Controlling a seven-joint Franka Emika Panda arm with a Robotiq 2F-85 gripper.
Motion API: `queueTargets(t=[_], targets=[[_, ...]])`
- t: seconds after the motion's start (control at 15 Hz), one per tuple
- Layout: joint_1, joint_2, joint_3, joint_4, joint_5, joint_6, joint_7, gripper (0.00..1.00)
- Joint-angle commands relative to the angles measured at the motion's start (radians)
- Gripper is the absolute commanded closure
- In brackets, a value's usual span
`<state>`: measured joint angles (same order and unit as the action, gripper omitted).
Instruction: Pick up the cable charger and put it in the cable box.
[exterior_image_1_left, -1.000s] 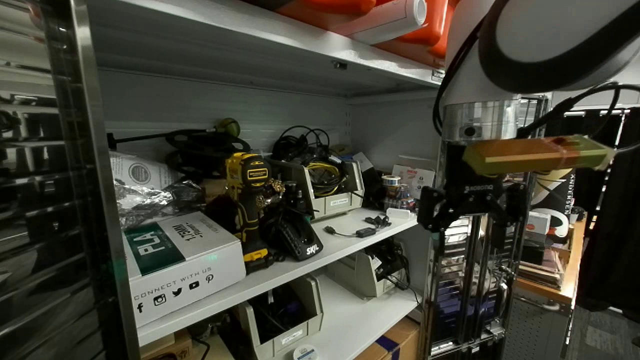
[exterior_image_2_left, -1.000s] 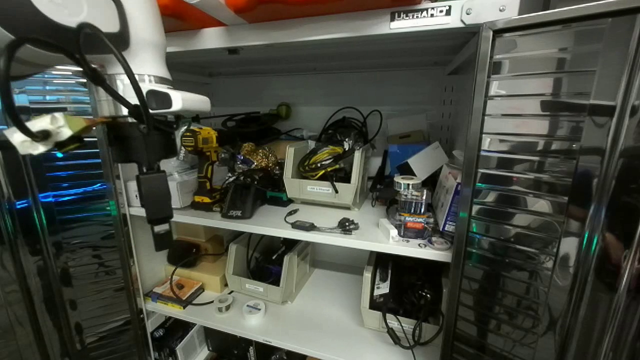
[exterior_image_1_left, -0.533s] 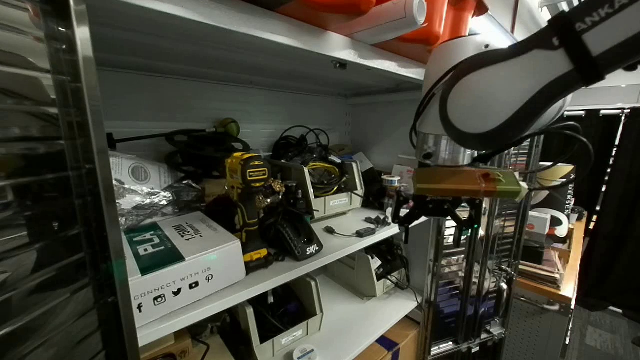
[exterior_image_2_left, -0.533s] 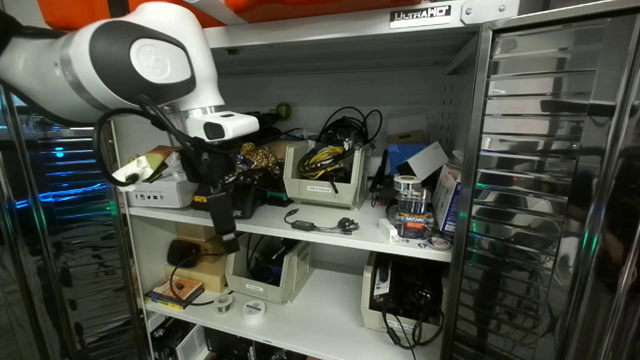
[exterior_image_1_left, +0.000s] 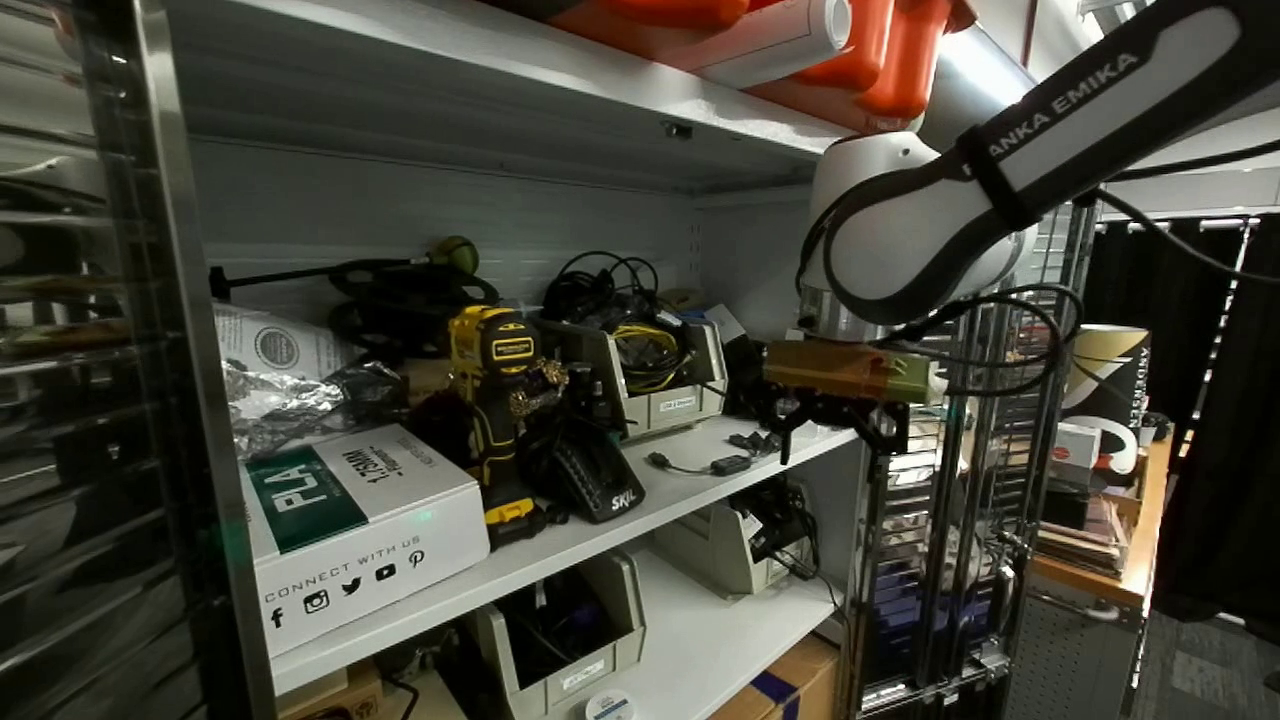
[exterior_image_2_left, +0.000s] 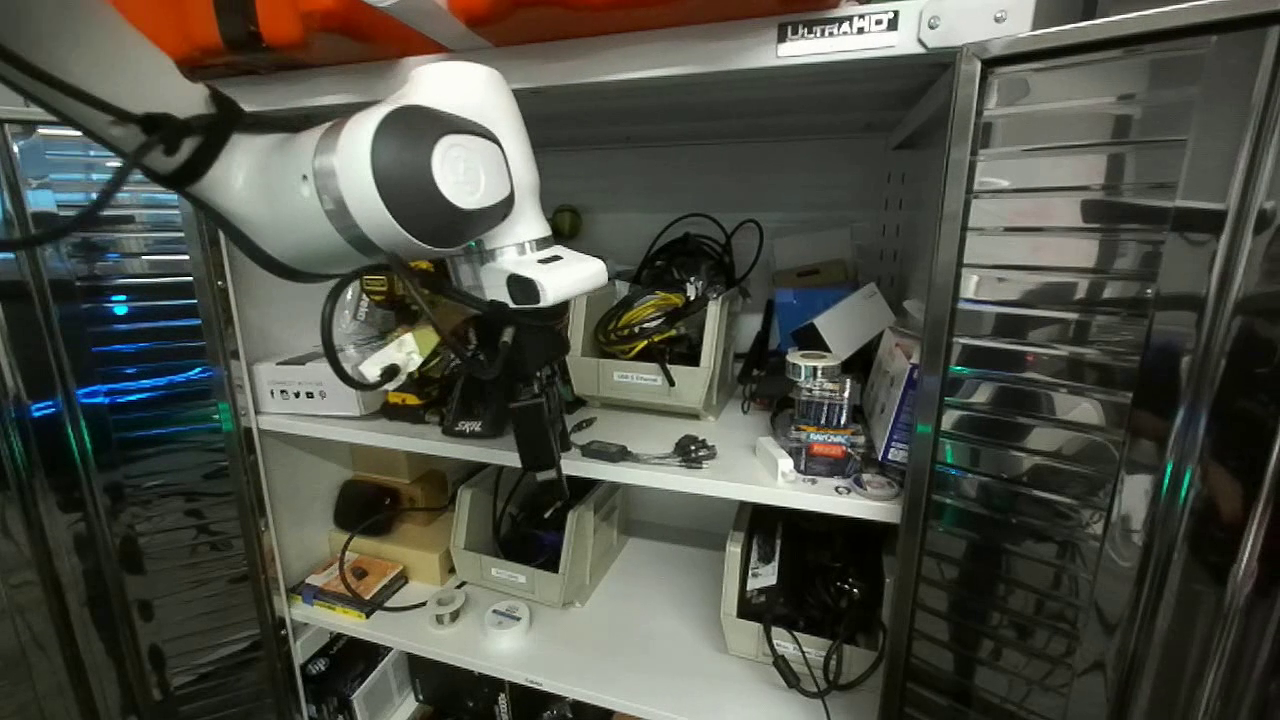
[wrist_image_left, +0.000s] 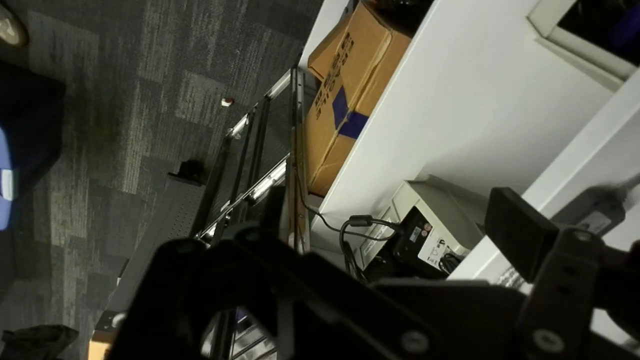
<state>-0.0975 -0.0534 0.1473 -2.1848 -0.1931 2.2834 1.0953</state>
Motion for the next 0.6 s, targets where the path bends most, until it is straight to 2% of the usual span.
queueTargets(t=[0.0, 0.53], targets=[[0.047, 0.118, -0.046, 0.129, 0.013, 0.054, 0.132, 0.00], [0.167, 0.280, -0.114, 0.313, -0.071, 0.093, 0.387, 0.00]])
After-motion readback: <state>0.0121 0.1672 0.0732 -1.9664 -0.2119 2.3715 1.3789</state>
